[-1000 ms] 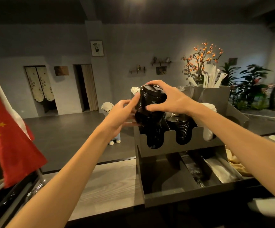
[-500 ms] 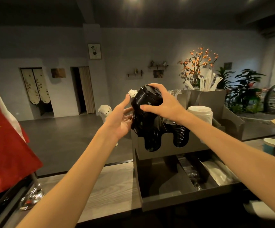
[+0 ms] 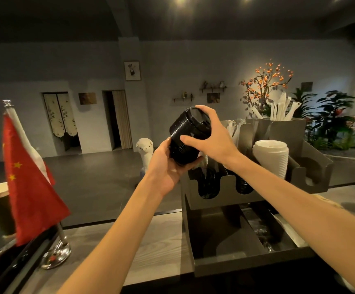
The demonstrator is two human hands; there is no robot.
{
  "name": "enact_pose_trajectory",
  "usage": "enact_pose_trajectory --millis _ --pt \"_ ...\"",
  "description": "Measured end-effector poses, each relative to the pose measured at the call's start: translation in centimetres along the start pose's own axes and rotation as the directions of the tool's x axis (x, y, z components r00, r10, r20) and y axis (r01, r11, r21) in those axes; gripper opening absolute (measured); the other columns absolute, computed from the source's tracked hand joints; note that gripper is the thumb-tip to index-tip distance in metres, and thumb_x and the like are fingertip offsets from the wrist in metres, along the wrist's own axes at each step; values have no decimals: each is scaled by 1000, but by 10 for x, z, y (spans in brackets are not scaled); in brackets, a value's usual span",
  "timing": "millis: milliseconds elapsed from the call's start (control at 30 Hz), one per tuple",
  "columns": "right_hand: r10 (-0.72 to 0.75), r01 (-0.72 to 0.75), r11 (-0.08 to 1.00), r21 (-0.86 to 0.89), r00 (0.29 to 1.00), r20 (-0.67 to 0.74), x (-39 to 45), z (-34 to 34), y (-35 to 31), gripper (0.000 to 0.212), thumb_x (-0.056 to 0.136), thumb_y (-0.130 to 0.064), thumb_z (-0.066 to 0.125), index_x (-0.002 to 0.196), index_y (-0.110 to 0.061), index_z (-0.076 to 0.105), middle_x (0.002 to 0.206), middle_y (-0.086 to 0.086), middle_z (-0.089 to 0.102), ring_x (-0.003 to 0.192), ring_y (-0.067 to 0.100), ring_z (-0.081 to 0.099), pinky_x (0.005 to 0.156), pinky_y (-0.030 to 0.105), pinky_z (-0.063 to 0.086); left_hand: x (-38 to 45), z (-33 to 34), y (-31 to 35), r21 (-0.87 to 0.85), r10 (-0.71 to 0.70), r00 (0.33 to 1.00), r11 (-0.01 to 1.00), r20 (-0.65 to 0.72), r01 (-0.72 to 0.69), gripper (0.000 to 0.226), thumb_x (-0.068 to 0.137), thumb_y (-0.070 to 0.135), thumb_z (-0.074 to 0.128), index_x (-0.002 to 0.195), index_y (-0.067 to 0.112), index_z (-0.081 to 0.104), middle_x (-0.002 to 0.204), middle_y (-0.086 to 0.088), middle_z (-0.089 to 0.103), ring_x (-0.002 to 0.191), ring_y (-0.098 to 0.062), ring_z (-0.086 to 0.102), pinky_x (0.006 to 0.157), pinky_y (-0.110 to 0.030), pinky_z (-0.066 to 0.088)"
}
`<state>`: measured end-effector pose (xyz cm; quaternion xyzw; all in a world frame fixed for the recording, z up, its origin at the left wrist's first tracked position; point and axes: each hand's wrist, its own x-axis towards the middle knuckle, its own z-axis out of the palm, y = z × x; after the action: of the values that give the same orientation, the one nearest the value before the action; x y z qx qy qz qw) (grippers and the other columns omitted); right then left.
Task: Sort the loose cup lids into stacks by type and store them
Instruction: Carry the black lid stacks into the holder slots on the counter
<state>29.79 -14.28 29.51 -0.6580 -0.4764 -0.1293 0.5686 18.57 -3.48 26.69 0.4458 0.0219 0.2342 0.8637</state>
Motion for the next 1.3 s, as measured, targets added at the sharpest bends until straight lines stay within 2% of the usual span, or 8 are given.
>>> enact_pose_trajectory --millis 67,167,300,433,633,833,1100,1300 --pt "13 -14 1000 12 1000 6 -2 4 0 86 77 -36 89 148 -34 39 141 -7 53 131 18 52 112 45 48 -3 -7 1 39 -36 999 999 16 36 40 109 34 40 133 11 61 118 -19 74 120 -42 65 99 -62 53" --pt "61 -61 995 84 998 4 -4 6 -4 84 78 -35 89 147 -37 41 136 -13 53 128 14 53 109 39 49 -5 -17 5 62 -43 999 997 -2 43 40 107 35 46 135 12 60 129 -22 69 122 -46 64 100 -64 51" --pt "166 -168 954 250 986 29 -9 4 -12 77 80 -29 88 143 -37 44 130 -14 57 125 11 56 108 35 49 -9 -29 16 119 37 999 992 -40 -32 43 101 36 56 137 11 60 133 -19 67 115 -37 70 92 -49 60" --pt "253 -269 875 402 963 93 -10 2 -17 71 80 -26 87 139 -33 48 129 -2 64 120 18 64 107 44 53 -10 -38 26 297 118 991 946 65 -132 56 96 39 64 146 15 55 140 -18 62 125 -31 65 93 -36 59" --pt "281 -314 849 425 949 141 -11 3 -26 72 83 -29 84 143 -31 45 130 0 63 116 18 66 95 34 60 -9 -39 30 452 184 966 857 180 -248 60 93 35 60 152 30 47 133 -3 69 124 -21 66 96 -34 57" --pt "305 -353 816 457 936 179 -14 7 -30 70 85 -29 82 144 -29 44 129 1 64 112 18 68 86 31 63 -9 -38 30 401 233 952 866 200 -297 64 91 29 60 153 25 44 123 2 75 118 -17 69 88 -31 60" --pt "248 -285 857 430 958 141 -17 9 -33 69 85 -32 82 143 -32 44 129 -3 62 120 18 64 102 41 57 -10 -34 32 407 262 938 849 228 -336 65 90 28 60 153 27 43 110 11 78 110 -11 72 83 -28 60" --pt "185 -219 891 398 975 123 -18 8 -37 71 84 -35 82 143 -36 43 130 -7 61 122 13 61 108 43 53 -9 -30 35 365 251 947 878 202 -311 64 90 32 61 151 23 46 112 3 78 113 -20 72 88 -35 61"
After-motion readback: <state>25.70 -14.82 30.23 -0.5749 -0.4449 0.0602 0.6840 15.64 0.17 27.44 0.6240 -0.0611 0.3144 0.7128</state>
